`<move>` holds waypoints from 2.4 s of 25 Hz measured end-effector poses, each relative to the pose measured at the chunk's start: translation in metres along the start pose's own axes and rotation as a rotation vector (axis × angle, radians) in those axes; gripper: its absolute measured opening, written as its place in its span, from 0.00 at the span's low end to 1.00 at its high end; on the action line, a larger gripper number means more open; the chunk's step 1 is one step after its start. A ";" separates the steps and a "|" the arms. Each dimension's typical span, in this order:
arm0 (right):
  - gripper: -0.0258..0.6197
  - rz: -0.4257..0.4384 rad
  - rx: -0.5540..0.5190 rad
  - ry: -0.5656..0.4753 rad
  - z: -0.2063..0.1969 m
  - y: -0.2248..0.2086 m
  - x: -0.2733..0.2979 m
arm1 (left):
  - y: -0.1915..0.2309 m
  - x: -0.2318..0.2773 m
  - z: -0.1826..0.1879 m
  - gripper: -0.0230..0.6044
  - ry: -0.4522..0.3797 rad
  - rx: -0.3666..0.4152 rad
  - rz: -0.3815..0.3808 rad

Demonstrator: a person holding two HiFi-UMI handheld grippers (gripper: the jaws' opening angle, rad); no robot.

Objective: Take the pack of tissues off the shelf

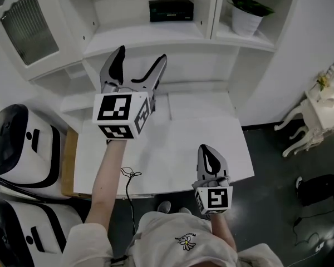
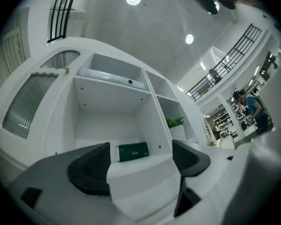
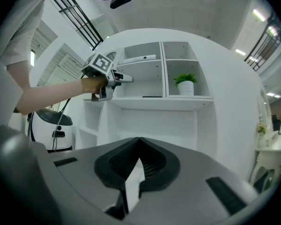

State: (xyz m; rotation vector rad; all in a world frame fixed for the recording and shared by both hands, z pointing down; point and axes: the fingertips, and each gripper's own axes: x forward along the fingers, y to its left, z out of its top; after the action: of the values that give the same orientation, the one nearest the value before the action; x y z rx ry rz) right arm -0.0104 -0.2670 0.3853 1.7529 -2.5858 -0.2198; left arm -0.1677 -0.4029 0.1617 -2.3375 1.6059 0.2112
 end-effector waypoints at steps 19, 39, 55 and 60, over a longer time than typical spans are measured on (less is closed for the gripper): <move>0.04 -0.206 0.064 0.054 -0.016 -0.070 -0.028 | 0.081 0.226 -0.042 0.67 0.438 -0.195 -0.119; 0.04 -0.229 0.084 0.068 -0.024 -0.087 -0.022 | 0.067 0.239 -0.053 0.66 0.493 -0.194 -0.192; 0.04 -0.145 0.098 0.035 -0.014 -0.072 -0.014 | 0.027 0.191 -0.030 0.66 0.494 -0.116 -0.290; 0.04 -0.115 0.096 0.017 -0.008 -0.067 -0.015 | 0.002 0.178 -0.022 0.66 0.484 -0.133 -0.334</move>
State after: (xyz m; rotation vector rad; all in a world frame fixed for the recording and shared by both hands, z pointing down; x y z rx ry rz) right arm 0.0573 -0.2785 0.3865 1.9290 -2.5262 -0.0834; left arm -0.1052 -0.5687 0.1317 -2.8722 1.3806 -0.3584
